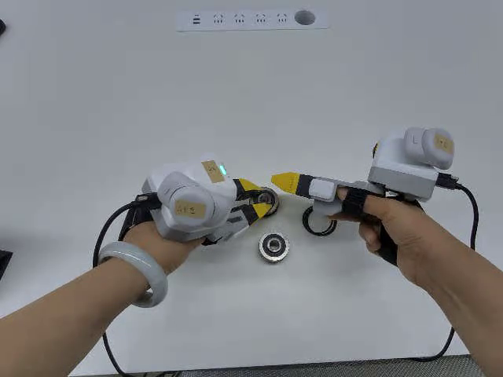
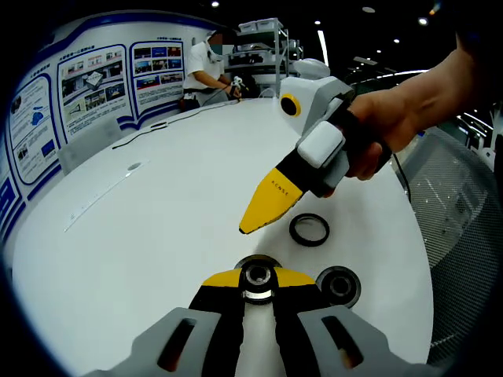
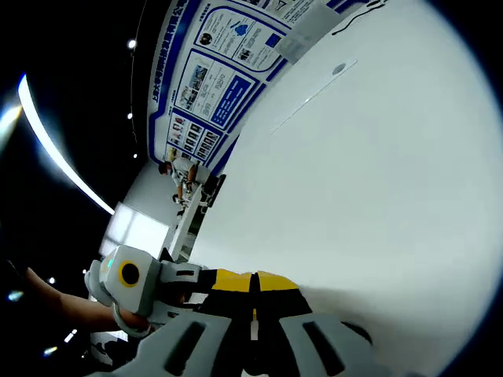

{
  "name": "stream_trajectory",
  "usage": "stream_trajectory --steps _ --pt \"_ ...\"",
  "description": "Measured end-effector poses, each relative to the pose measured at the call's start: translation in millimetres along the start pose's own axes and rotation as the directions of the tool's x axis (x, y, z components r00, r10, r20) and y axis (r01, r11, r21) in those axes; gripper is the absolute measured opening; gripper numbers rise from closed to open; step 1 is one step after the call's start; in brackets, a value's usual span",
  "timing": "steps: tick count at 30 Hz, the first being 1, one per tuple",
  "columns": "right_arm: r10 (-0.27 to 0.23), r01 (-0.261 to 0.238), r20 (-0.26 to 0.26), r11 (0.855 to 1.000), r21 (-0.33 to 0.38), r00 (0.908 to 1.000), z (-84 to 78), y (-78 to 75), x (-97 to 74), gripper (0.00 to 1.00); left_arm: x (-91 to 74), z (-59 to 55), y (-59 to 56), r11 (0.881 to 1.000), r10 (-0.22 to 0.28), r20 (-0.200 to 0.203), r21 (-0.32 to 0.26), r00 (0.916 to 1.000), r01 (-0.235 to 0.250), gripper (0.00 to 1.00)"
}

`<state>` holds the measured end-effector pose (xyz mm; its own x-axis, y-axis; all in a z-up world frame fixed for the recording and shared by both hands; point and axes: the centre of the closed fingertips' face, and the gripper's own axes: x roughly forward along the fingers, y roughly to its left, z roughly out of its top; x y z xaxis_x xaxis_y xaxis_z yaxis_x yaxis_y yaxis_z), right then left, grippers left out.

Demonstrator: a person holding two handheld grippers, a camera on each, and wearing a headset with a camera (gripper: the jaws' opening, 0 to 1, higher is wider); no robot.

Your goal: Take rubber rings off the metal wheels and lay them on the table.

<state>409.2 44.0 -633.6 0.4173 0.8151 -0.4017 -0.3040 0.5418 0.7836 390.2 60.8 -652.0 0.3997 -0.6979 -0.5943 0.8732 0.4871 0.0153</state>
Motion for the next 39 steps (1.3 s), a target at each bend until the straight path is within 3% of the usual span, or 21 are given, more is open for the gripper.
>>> stream_trajectory --steps 1,6,18,39 --pt "-0.019 0.019 -0.012 1.000 -0.008 0.9998 -3.2 -6.1 -2.3 0.02 0.0 0.0 0.0 1.000 0.000 0.000 -0.001 1.0000 0.000 0.13" --pt "-0.021 0.022 -0.028 1.000 0.018 0.9994 -10.4 -12.1 -5.7 0.06 0.0 0.2 0.4 1.000 0.001 0.004 -0.003 1.0000 -0.001 0.13" --pt "0.016 -0.017 -0.074 1.000 -0.017 0.9972 -19.7 -4.3 10.5 0.21 0.2 0.2 0.9 1.000 -0.001 0.007 -0.005 1.0000 0.001 0.13" --pt "0.045 -0.042 -0.110 0.999 0.027 0.9930 -26.6 -5.3 12.7 0.21 -0.6 0.6 0.3 1.000 -0.001 0.010 -0.008 1.0000 0.001 0.13"
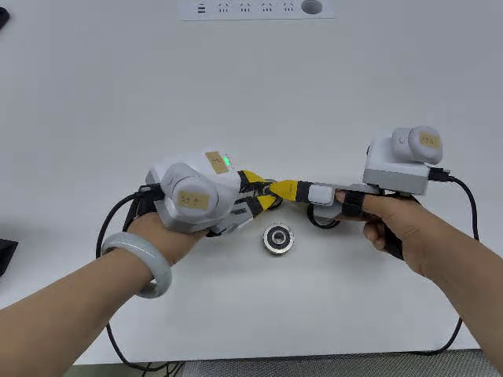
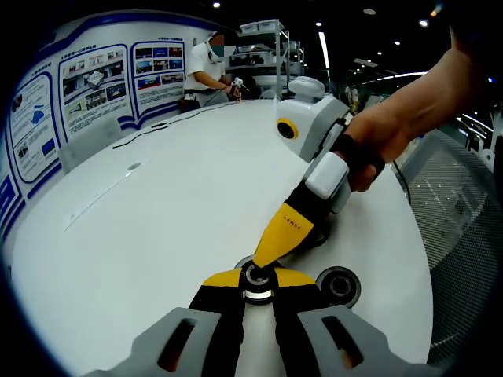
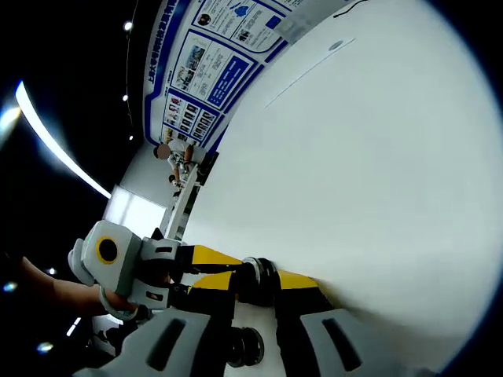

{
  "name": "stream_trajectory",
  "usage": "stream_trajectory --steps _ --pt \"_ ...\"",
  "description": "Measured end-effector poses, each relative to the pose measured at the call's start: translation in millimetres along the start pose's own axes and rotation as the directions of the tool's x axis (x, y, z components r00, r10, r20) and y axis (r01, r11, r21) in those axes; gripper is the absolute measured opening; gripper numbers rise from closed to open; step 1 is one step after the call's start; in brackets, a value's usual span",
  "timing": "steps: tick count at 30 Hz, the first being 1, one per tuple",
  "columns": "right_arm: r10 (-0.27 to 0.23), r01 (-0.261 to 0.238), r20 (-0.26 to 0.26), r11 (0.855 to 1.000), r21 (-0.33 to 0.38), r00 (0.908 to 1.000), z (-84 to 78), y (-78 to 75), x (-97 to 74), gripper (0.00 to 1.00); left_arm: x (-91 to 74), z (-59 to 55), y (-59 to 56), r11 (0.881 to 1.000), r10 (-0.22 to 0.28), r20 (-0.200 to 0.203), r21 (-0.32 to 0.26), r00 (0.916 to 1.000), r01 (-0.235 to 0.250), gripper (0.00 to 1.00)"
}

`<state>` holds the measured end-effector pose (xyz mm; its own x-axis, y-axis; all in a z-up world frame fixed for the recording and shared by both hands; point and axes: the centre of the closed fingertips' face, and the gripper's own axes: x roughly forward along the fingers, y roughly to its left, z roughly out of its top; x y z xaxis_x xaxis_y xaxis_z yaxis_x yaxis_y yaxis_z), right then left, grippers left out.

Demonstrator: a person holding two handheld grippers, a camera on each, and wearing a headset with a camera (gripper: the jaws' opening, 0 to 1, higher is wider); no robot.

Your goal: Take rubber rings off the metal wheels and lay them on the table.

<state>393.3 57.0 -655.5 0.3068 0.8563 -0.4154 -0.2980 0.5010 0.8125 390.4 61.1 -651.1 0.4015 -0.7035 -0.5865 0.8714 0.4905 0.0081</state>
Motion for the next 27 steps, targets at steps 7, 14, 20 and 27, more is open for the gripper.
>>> stream_trajectory --steps 7,14,20,27 --pt "0.012 -0.011 -0.025 1.000 0.023 0.9996 -6.7 -0.2 -7.7 0.20 0.3 -0.2 -0.1 1.000 0.000 0.002 0.000 1.0000 0.000 0.13" --pt "0.024 -0.023 -0.011 0.999 0.026 0.9997 -6.1 4.2 -11.4 0.18 0.2 -0.2 -0.3 1.000 0.001 0.001 -0.002 1.0000 -0.001 0.13" --pt "0.023 -0.023 -0.010 0.999 0.027 0.9997 -6.5 3.0 -10.9 0.16 0.3 -0.2 -0.2 1.000 0.002 0.001 -0.002 1.0000 -0.002 0.13" --pt "0.020 -0.019 -0.018 0.999 0.027 0.9996 -8.6 1.2 -8.0 0.14 0.5 -0.6 0.2 1.000 0.000 0.001 0.000 1.0000 0.000 0.13"
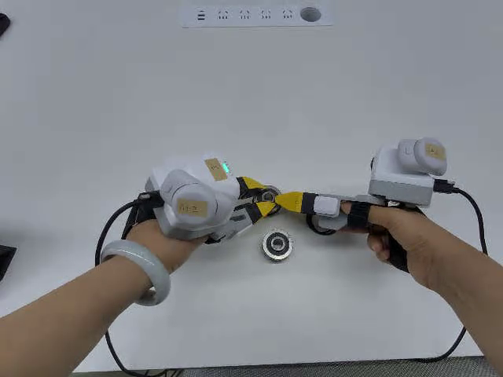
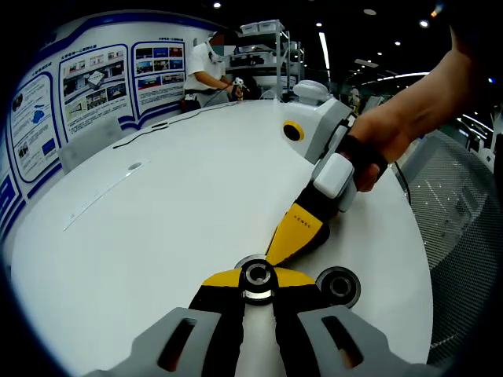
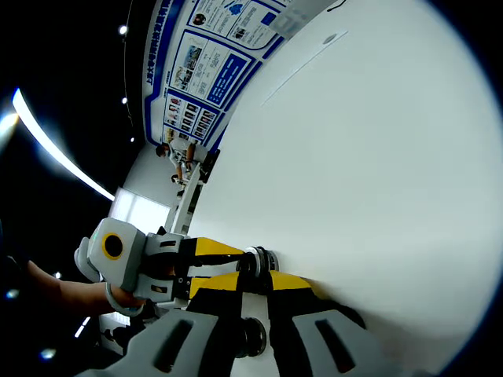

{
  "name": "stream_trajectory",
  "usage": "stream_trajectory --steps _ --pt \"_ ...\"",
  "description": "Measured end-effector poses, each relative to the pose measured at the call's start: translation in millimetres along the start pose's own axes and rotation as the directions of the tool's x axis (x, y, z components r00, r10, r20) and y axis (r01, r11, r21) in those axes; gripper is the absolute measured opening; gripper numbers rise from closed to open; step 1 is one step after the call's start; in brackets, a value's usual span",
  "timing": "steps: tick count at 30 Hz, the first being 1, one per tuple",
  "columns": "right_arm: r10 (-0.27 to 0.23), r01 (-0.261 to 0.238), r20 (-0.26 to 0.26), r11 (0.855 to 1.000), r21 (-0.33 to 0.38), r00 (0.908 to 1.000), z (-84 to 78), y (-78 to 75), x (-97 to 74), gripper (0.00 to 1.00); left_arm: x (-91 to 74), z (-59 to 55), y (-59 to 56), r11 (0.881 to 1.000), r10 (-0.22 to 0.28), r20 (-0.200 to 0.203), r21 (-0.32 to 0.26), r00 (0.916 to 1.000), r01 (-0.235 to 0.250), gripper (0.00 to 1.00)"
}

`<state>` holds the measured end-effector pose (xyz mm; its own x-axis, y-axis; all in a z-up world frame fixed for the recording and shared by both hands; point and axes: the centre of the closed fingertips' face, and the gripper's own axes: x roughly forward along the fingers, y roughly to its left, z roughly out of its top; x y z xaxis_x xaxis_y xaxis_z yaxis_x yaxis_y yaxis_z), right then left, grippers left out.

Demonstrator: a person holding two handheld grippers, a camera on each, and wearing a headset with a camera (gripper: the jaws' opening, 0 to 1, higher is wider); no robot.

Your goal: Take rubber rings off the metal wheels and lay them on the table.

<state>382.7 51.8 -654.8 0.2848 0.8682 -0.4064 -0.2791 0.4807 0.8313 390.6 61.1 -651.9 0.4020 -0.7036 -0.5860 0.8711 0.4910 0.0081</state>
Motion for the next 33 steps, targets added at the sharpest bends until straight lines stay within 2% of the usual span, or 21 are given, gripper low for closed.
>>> stream_trajectory --steps 5,12,25,33 --pt "0.001 -0.001 -0.002 1.000 0.000 1.0000 0.7 0.8 -1.7 0.13 0.1 -0.4 0.3 1.000 0.000 0.001 0.000 1.0000 0.000 0.13" --pt "-0.016 0.016 0.004 1.000 -0.023 0.9999 1.1 -2.3 -4.7 0.05 -0.3 -0.2 0.2 1.000 0.001 0.001 0.000 1.0000 -0.001 0.13" --pt "-0.015 0.015 0.004 0.999 -0.030 0.9999 2.8 -2.2 -4.7 0.02 -1.0 -0.2 0.0 1.000 0.001 0.003 -0.003 1.0000 -0.001 0.13" --pt "-0.010 0.010 0.006 1.000 -0.004 0.9999 3.7 -1.0 -4.5 0.02 -1.1 -0.1 0.0 1.000 0.001 0.005 -0.004 1.0000 -0.001 0.13"
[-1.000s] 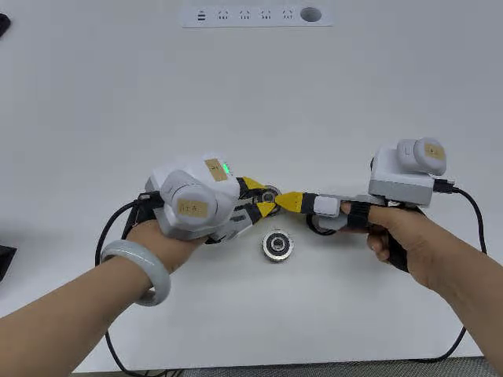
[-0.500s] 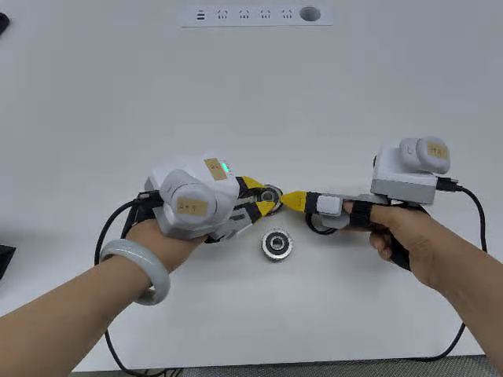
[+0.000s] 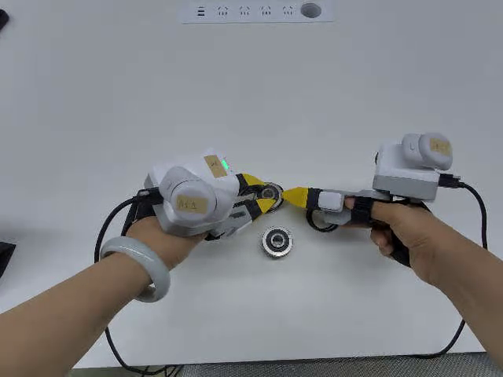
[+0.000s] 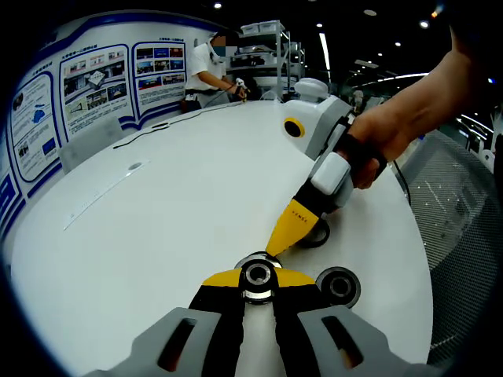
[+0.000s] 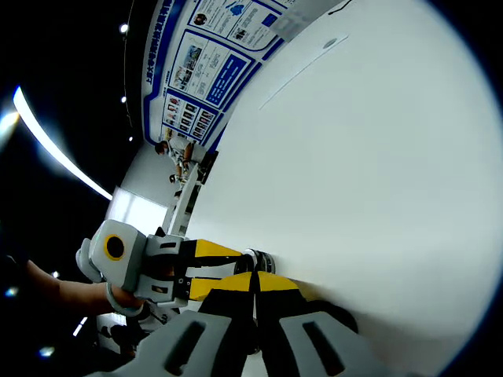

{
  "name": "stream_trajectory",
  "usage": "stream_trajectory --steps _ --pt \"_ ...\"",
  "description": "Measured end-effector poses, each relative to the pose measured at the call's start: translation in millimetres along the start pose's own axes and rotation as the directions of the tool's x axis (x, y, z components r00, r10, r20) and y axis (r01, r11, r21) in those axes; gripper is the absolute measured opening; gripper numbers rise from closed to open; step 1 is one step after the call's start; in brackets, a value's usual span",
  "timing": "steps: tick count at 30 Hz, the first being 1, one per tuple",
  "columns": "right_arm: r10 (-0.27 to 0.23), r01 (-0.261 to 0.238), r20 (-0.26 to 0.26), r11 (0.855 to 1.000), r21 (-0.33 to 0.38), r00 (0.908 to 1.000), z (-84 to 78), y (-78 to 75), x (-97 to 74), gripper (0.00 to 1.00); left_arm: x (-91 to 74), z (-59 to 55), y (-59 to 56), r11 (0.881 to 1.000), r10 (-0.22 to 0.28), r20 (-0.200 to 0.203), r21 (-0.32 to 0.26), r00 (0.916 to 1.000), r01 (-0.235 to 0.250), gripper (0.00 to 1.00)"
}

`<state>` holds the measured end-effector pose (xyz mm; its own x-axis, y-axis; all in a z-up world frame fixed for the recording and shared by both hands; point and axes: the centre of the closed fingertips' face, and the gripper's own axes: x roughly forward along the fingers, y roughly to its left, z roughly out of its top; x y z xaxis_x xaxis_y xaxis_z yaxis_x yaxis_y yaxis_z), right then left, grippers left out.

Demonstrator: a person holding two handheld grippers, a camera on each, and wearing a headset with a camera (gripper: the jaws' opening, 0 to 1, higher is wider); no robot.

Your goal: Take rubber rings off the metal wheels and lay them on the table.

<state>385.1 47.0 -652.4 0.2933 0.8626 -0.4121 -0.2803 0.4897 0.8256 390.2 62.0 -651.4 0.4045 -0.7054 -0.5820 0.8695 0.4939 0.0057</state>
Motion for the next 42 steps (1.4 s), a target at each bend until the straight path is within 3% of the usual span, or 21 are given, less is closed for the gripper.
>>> stream_trajectory --steps 20,23,24,42 --pt "0.043 -0.043 -0.004 0.999 -0.004 0.9990 1.1 18.4 6.2 0.01 0.9 -0.6 0.5 1.000 -0.002 0.001 0.004 1.0000 0.002 0.13" --pt "0.089 -0.090 0.041 0.996 0.027 0.9952 9.0 28.7 4.3 0.02 0.9 -0.3 0.2 1.000 -0.001 0.000 0.003 1.0000 0.001 0.13" --pt "0.060 -0.059 0.024 0.998 -0.003 0.9979 7.4 23.8 3.5 0.02 0.9 -0.1 0.0 1.000 -0.001 0.001 0.002 1.0000 0.001 0.13" --pt "-0.006 0.005 0.021 1.000 0.022 0.9998 5.3 6.0 3.5 0.02 0.3 1.8 -3.1 1.000 -0.013 0.011 0.012 0.9999 0.013 0.17"
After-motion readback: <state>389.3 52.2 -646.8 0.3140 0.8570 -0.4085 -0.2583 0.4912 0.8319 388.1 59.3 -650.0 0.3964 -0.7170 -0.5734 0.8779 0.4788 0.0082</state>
